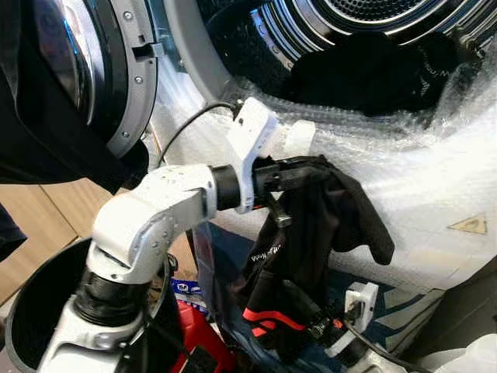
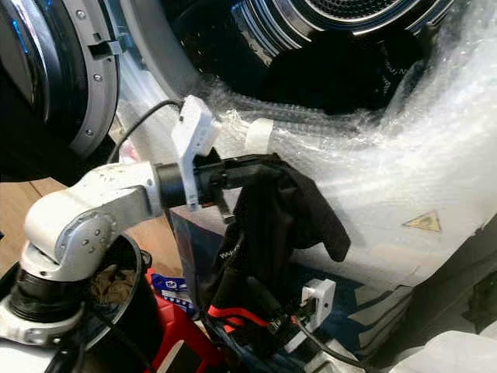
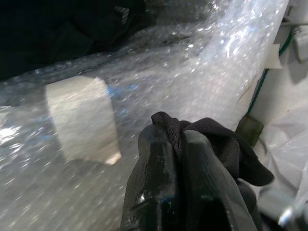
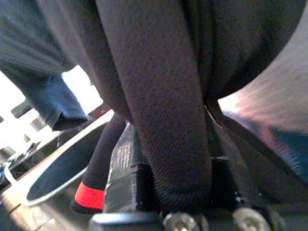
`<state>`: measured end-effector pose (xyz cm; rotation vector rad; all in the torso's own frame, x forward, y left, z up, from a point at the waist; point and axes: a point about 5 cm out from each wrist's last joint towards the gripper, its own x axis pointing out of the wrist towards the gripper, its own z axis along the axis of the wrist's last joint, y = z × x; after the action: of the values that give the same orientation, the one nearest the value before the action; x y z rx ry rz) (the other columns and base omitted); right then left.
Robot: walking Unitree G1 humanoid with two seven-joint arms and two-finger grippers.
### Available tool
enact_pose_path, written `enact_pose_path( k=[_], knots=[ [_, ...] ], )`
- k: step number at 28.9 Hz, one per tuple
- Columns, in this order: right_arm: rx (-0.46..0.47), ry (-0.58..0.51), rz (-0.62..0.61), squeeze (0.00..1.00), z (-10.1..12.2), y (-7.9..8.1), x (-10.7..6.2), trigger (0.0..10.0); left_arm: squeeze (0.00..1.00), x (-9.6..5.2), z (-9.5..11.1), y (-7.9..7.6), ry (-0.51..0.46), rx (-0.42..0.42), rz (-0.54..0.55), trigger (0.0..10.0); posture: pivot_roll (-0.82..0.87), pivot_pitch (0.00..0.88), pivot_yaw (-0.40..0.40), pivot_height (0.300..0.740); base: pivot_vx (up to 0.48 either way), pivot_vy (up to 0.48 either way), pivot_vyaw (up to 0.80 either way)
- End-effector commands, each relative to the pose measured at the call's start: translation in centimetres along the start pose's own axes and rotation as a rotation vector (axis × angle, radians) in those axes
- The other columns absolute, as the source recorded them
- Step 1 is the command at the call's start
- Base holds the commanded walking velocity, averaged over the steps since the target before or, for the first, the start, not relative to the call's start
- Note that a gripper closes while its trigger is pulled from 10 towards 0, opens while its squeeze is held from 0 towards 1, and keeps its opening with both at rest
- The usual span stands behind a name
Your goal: Clothes washing
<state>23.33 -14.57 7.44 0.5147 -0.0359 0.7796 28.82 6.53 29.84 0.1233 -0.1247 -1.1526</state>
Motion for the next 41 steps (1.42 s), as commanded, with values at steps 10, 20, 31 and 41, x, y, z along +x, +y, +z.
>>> enact_pose_path(
  k=[10,20,31,41],
  knots=[
    [-0.01,-0.071,0.042,0.0,2.1,0.7,-1.5,0.0,1.0,-1.3,-0.7,0.5,0.068,0.082,-0.046,10.0,-0.04,0.036,0.095,0.74,0.0,0.0,0.0],
    [-0.051,-0.149,0.006,0.0,4.5,-0.2,-2.9,0.0,1.0,-4.9,-1.5,1.9,0.163,0.178,-0.091,10.0,-0.02,0.042,0.103,0.74,0.0,0.0,0.0],
    [-0.08,-0.145,0.006,0.0,5.5,-0.4,-4.1,0.0,1.0,-8.1,-4.3,2.4,0.362,0.168,-0.07,10.0,-0.02,0.051,0.106,0.74,0.0,0.0,0.0],
    [-0.019,0.12,0.165,0.0,3.1,2.0,-6.7,0.0,0.0,-10.9,-12.5,3.5,0.537,0.054,0.338,10.0,-0.02,0.011,0.104,0.74,0.0,0.0,0.0]
  ],
)
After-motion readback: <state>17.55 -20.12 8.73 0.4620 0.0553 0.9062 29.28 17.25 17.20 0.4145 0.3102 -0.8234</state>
